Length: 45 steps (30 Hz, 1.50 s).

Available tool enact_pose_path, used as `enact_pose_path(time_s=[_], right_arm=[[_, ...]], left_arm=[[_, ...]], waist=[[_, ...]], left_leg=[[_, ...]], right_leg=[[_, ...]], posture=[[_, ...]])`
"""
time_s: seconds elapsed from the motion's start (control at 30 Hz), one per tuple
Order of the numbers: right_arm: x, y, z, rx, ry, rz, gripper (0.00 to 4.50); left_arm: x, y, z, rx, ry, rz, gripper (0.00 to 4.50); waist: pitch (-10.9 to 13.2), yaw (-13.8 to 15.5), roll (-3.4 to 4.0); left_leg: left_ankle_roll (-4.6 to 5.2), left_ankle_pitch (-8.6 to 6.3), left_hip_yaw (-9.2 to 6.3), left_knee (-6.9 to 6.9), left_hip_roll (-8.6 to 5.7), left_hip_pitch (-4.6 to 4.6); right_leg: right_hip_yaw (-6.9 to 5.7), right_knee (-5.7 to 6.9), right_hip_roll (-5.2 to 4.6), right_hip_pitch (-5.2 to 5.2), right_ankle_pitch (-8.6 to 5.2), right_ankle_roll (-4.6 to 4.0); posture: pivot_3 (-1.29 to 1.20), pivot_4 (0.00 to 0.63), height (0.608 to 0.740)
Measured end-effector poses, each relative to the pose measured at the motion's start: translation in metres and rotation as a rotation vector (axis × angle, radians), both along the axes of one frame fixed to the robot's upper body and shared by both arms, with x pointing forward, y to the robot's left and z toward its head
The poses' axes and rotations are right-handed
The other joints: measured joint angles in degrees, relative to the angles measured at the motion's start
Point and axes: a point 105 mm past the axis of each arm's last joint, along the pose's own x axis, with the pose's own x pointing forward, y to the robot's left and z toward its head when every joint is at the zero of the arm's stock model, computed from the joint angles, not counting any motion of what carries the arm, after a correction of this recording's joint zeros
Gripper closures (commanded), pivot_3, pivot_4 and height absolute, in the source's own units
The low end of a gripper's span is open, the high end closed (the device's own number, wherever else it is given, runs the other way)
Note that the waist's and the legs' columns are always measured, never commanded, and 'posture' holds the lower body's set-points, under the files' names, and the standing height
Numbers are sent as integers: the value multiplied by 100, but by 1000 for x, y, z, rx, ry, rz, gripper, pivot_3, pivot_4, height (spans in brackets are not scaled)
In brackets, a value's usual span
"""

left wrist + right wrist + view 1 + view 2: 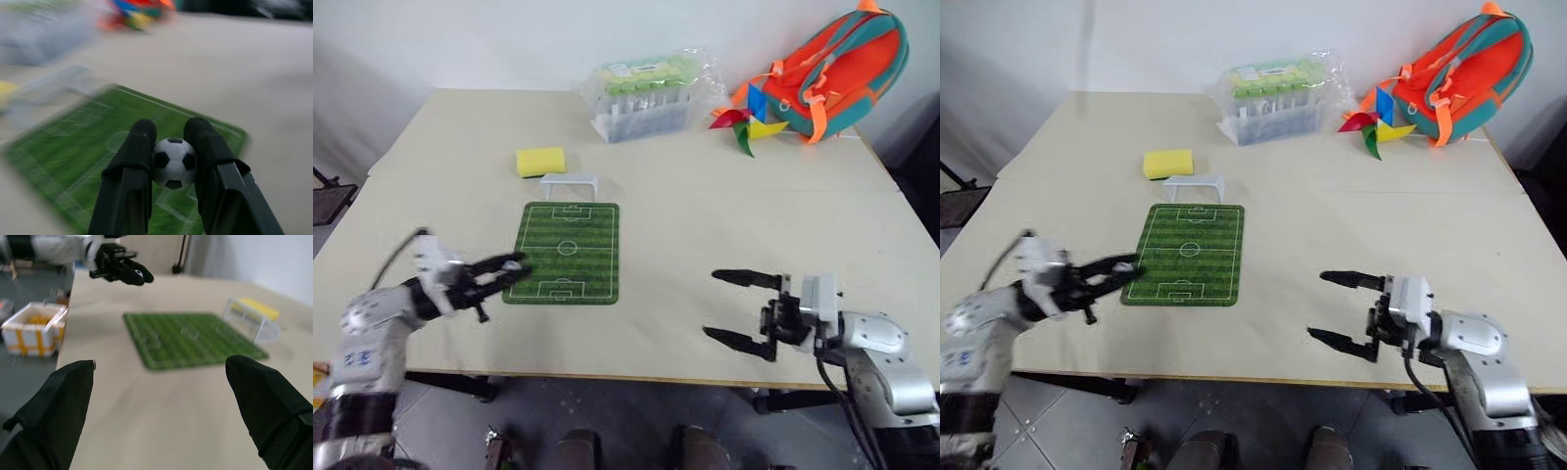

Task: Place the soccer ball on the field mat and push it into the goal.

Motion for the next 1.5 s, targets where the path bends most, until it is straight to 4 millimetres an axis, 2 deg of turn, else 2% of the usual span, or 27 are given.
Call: enact_pose_path(time_s=[0.1,0.27,0.37,0.53,0.8,0.93,1.1,1.27,1.33,1.43,1.5], right_arm=[[-1,-3,-2,-6,-6,-14,0],[-6,-3,-11,9,21,-45,0],[-9,1,-9,28,5,-52,0],[-10,2,-8,31,-9,-65,0],[-10,5,-9,37,-10,-66,0],[-9,6,-9,41,-12,-62,0],[-5,9,-9,48,-11,-51,0],[-4,12,-11,52,-3,-28,0],[-2,15,-10,57,-10,-14,0],[-1,13,-11,59,-9,-17,0],[-1,14,-11,59,-14,-11,0]], left_arm=[[12,-11,-13,60,13,-60,3644],[19,-20,-28,98,17,-106,3644],[21,-24,-37,101,33,-122,3644],[24,-23,-39,110,24,-121,3644],[23,-25,-42,100,34,-138,1054],[24,-26,-36,89,5,-132,1054],[21,-28,-19,76,-67,-141,1054],[5,-7,-4,77,-89,-89,1054],[-11,10,2,96,-80,-68,1054],[-32,31,3,120,-38,-34,1669],[-43,36,-10,108,25,-25,2307]], waist=[[1,-28,-3],[1,-15,-3],[1,-9,-4],[1,-1,-4],[1,-3,-4],[1,-3,-4],[1,-17,-4],[1,-66,-4],[1,-138,-4],[3,-147,1],[4,-132,5]], left_leg=[[0,0,7,0,2,-3],[2,-1,9,-1,3,-6],[3,-1,11,6,3,-7],[4,-2,11,10,3,-7],[5,-2,11,10,3,-7],[5,-2,11,10,3,-6],[5,-2,11,12,3,-5],[5,-2,11,11,6,-5],[5,-3,13,9,8,-2],[5,-3,15,7,10,2],[7,-4,20,8,10,4]], right_leg=[[6,0,1,-7,3,0],[5,-1,1,-9,3,1],[7,0,1,-8,5,4],[10,2,1,-8,8,4],[10,3,1,-8,8,4],[11,4,1,-8,8,4],[12,6,1,-8,8,4],[14,6,1,-9,8,3],[20,8,2,-9,9,3],[21,7,3,-9,9,2],[27,9,2,-9,9,2]], posture=[[0,150,740],[0,150,740],[0,150,740],[0,150,740],[0,150,740],[0,150,740],[0,150,740],[0,150,740],[0,150,740],[0,150,740],[0,150,740]])
